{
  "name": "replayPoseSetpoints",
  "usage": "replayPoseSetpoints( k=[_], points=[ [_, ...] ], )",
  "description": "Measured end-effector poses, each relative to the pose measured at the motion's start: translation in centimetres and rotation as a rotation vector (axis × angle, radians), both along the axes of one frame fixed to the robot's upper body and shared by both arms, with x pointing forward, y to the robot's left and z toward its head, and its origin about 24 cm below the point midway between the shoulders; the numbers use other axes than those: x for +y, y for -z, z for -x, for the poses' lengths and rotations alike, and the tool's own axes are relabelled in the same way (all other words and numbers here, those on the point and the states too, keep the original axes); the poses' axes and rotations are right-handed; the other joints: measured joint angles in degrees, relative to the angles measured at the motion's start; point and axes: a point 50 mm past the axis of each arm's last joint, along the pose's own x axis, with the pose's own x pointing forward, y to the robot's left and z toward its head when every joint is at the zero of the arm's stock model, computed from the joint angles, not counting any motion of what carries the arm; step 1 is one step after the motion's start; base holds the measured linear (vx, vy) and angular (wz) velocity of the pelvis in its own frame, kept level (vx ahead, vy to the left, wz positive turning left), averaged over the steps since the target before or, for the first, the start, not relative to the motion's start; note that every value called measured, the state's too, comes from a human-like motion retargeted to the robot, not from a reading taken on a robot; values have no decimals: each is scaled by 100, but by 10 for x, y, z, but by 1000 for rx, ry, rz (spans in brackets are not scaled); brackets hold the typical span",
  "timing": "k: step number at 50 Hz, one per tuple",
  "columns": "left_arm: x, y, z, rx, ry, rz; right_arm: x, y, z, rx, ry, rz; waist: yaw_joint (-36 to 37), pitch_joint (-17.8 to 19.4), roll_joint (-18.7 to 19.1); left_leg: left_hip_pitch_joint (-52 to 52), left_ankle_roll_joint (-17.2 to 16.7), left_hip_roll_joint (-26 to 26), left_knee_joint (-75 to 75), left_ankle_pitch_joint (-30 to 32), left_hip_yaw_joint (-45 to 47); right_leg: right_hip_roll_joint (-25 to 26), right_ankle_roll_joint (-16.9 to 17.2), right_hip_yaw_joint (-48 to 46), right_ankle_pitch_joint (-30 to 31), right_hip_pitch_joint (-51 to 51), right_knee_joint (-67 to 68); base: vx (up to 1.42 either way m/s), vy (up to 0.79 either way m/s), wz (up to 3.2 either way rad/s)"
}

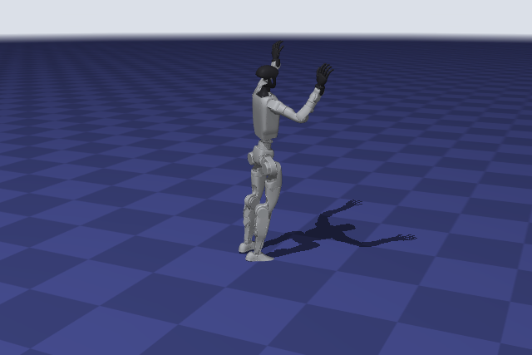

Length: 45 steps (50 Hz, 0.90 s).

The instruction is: Upper body actions

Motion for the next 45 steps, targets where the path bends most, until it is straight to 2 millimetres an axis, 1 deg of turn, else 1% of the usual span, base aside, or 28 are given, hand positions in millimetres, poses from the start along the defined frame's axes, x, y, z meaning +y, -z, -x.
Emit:
replayPoseSetpoints(
  k=[3,5,6,7,8,10,12,13,15,16,18,19,20,22,23,25,26,27,28,30,32,33,35,37,39,41,43,45],
  points=[
    [-90,-38,-5,47,-27,-543,71,-25,35,-255,132,461,52,-102,-1,-20,2,9,0,-10,5,13,3,6,-6,-17,-4,5,-2,-1],
    [-145,-51,1,11,-82,-875,109,-29,59,-456,214,711,80,-140,-34,-25,1,12,1,-17,6,15,3,9,-7,-24,-5,0,0,0],
    [-166,-55,4,-30,-95,-996,122,-29,66,-564,229,781,82,-139,-58,-19,0,15,2,-21,16,17,3,20,-4,-27,-3,0,0,0],
    [-181,-57,6,-65,-99,-1092,131,-27,71,-659,230,835,84,-137,-77,-13,-1,19,2,-25,27,19,3,32,-1,-30,1,0,0,0],
    [-189,-57,6,-86,-83,-1137,135,-26,71,-726,208,857,83,-133,-82,-4,-3,25,0,-29,43,22,2,49,3,-35,6,0,0,0],
    [-184,-59,1,-72,-49,-1102,130,-30,61,-707,196,838,94,-124,-76,-2,-5,39,-3,-33,75,29,3,82,15,-61,17,0,0,0],
    [-151,-65,-3,-22,-78,-923,105,-41,43,-550,230,718,93,-103,-45,-29,-8,48,-4,-32,89,30,5,98,27,-108,25,-7,2,-6],
    [-129,-66,-3,-6,-106,-811,87,-45,34,-463,252,632,88,-108,-28,-59,-11,52,-4,-29,87,28,7,97,32,-142,27,-8,3,2],
    [-76,-59,-2,4,-163,-579,41,-43,19,-298,290,442,87,-141,-6,-138,-17,64,1,-22,74,24,14,86,42,-218,28,-10,3,7],
    [-48,-51,1,3,-197,-458,15,-37,12,-219,307,336,83,-160,-11,-177,-21,70,1,-17,67,23,17,79,44,-253,28,-11,0,9],
    [10,-27,12,-4,-276,-188,-38,-15,0,-56,323,86,57,-174,-34,-239,-27,78,2,-8,54,18,22,68,46,-310,30,-9,-1,7],
    [38,-10,21,-8,-305,-23,-65,0,-6,30,314,-68,41,-173,-48,-262,-30,83,3,-6,54,17,23,68,46,-334,34,-8,0,2],
    [65,11,30,-17,-330,154,-90,20,-12,115,291,-233,24,-171,-62,-282,-32,88,5,-6,57,18,24,71,47,-358,39,-8,1,-6],
    [109,66,45,-37,-259,601,-132,65,-22,304,177,-605,26,-169,-62,-299,-34,104,10,-14,95,32,20,109,52,-394,47,-7,2,-15],
    [122,97,48,-74,-175,850,-147,91,-27,399,79,-800,35,-165,-66,-299,-35,109,11,-18,117,38,17,130,54,-402,49,-6,2,-16],
    [129,153,40,-197,122,1299,-156,142,-39,555,-224,-1147,50,-157,-66,-297,-33,111,16,-26,141,45,11,153,55,-407,50,-5,1,-10],
    [129,167,35,-308,312,1403,-154,157,-44,548,-400,-1258,52,-154,-67,-303,-31,107,16,-27,138,48,8,149,51,-408,47,-6,-1,1],
    [130,177,34,-450,474,1461,-151,168,-48,504,-563,-1350,51,-153,-65,-309,-28,102,15,-28,131,50,5,141,47,-408,43,-6,-1,9],
    [132,183,38,-627,577,1465,-150,174,-49,397,-679,-1426,43,-154,-54,-316,-25,95,13,-28,116,52,2,125,40,-405,38,0,0,0],
    [137,189,54,-965,564,1362,-151,176,-47,113,-735,-1520,14,-167,-19,-318,-16,85,9,-27,80,57,1,88,26,-384,29,0,0,0],
    [135,180,69,-1088,362,1147,-153,165,-40,-117,-574,-1482,-29,-170,10,-299,-7,77,9,-26,48,62,1,56,13,-343,26,0,0,0],
    [131,168,71,-1054,277,1040,-150,156,-37,-174,-477,-1420,-41,-165,22,-285,-4,76,11,-26,41,66,-1,47,8,-322,26,0,0,0],
    [120,135,63,-881,222,863,-135,130,-39,-153,-384,-1234,-44,-139,38,-245,1,76,12,-29,41,72,-4,47,5,-282,30,0,0,0],
    [102,96,45,-677,307,698,-110,94,-46,-53,-423,-984,-26,-136,53,-217,2,77,6,-29,60,74,-4,66,10,-269,34,0,0,0],
    [68,58,21,-495,399,497,-77,58,-45,5,-429,-710,9,-178,50,-221,1,74,1,-29,75,71,-4,82,20,-285,31,0,0,0],
    [26,22,2,-329,428,248,-44,24,-32,9,-349,-424,55,-238,26,-247,-3,69,-2,-26,82,63,-3,89,28,-313,25,0,0,0],
    [-16,-10,-5,-176,363,-50,-6,-3,-17,-24,-217,-123,84,-301,7,-281,-7,68,-2,-22,77,54,1,85,30,-342,22,5,-4,3],
    [-58,-33,-9,-46,201,-378,33,-23,0,-92,-52,164,107,-353,0,-302,-7,69,0,-20,70,55,2,77,27,-354,19,7,-4,4]
  ],
)
